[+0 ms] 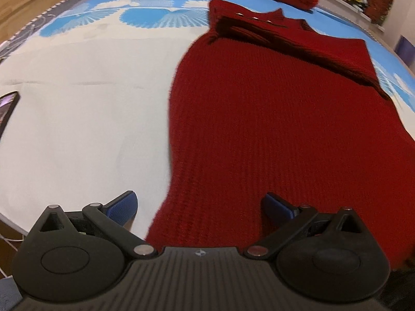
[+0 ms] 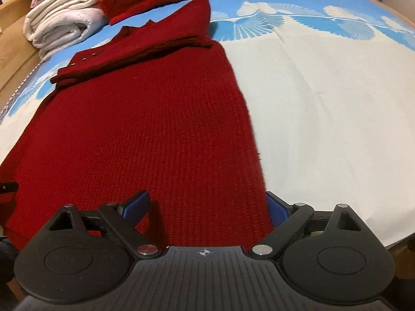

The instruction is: Fold small clothes

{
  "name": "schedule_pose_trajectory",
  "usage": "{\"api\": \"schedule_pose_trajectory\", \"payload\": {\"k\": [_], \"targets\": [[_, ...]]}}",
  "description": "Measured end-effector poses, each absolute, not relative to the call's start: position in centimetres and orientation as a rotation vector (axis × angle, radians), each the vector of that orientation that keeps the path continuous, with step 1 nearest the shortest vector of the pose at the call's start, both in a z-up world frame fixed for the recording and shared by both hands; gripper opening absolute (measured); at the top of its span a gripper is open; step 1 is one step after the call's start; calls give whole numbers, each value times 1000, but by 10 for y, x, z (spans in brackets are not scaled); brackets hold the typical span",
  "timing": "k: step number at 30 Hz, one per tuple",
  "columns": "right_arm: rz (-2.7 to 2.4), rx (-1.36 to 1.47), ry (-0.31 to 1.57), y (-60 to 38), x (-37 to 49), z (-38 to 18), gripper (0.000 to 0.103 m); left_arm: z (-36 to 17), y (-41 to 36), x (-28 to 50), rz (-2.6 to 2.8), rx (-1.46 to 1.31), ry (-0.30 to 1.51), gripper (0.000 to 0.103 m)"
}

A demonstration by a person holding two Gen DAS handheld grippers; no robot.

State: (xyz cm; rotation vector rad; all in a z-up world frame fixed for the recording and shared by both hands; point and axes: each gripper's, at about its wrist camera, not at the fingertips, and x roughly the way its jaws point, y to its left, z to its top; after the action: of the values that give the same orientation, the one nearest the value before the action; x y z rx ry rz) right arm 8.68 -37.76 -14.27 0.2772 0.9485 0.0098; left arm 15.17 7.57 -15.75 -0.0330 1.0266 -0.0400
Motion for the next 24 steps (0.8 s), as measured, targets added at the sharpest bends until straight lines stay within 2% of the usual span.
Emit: {"api": "schedule_pose_trajectory", "payload": {"k": [4,7,9,10,11,12,14,16,24], "targets": [[44,299,952,-380,86,-141,91,-157,69,144,-126,8,1033,103],[76,284,962,-379,83,-140,80,-157,65,137,-175,22,1033,103],[90,269,965,-377,82,-140,71,-157,65,133,-181,29,1015,95],[97,258,963,-375,80,-139,58,-155,66,131,-190,31,1004,82],[99,257,960,-376,79,-139,36,-152,66,129,-201,19,992,64],[105,281,960,-378,79,-139,23,-150,70,128,-204,-14,989,54],[102,351,961,-385,77,-139,21,-151,83,127,-188,-107,997,30],[88,366,954,-386,75,-138,21,-153,95,124,-178,-195,1006,24],[102,411,815,-386,47,-114,20,-135,80,101,-193,-61,950,21]]}}
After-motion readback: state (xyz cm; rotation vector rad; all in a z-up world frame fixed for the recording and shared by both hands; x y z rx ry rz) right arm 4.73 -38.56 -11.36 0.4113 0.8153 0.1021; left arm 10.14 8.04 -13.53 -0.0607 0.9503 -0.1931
